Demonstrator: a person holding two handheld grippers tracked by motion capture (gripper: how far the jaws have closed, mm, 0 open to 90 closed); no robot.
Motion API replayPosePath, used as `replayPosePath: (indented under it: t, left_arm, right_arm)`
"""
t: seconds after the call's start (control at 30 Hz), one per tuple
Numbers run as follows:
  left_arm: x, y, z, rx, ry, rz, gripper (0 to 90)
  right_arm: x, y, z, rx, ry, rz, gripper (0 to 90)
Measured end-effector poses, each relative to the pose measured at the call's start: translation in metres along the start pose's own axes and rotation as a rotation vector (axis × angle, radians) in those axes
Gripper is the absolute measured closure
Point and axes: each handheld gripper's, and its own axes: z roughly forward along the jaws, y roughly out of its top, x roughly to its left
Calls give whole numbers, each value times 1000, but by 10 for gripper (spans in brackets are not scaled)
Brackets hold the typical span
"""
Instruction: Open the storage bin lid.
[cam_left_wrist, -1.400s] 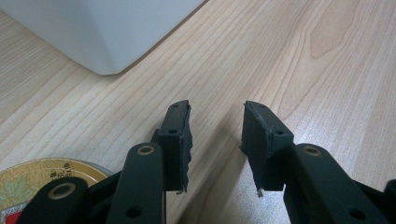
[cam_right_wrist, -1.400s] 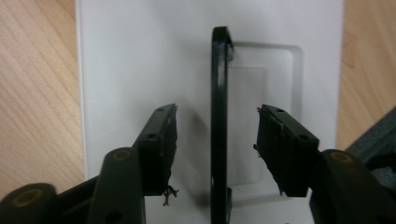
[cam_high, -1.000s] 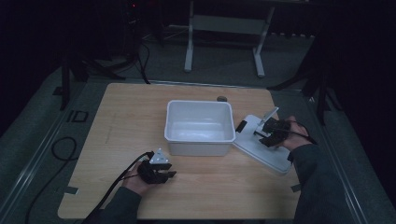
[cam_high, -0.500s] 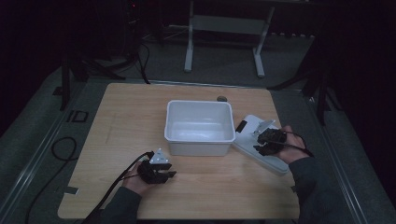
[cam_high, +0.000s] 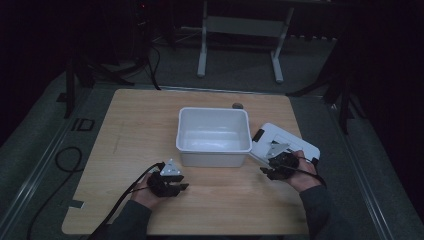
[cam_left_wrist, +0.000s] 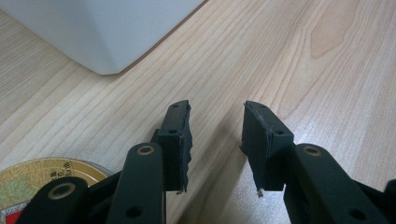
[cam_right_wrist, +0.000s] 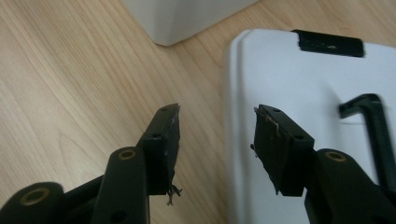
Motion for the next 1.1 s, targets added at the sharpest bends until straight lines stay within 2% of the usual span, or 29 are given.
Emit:
replayPosePath:
  t: [0.17,0.33,0.63,0.77,0.83,0.97,1.1]
  left_arm:
    - [0,0,0,-1,0,-1,618]
    - [0,0,0,-1,1,-3,616]
    - [0,0,-1,-10,-1,-5,616]
    - [0,0,-1,-14,0,-7,614]
    - [0,0,-1,-14,2,-7,612]
    - [-1,1,-2,-16,2,-5,611]
    - [-1,1,-2,-19,5,-4,609]
  right_arm:
    - [7,-4,8,-34,19,41,491]
    - [16,-10,17,-52,11,88,489]
    - [26,-23,29,-183,-38,202,493]
    - [30,-26,33,-194,-44,222,490]
    - [34,-29,38,-211,-34,252,473]
    - [41,-32,45,-222,-39,259,462]
    - [41,-33,46,-231,-33,279,447]
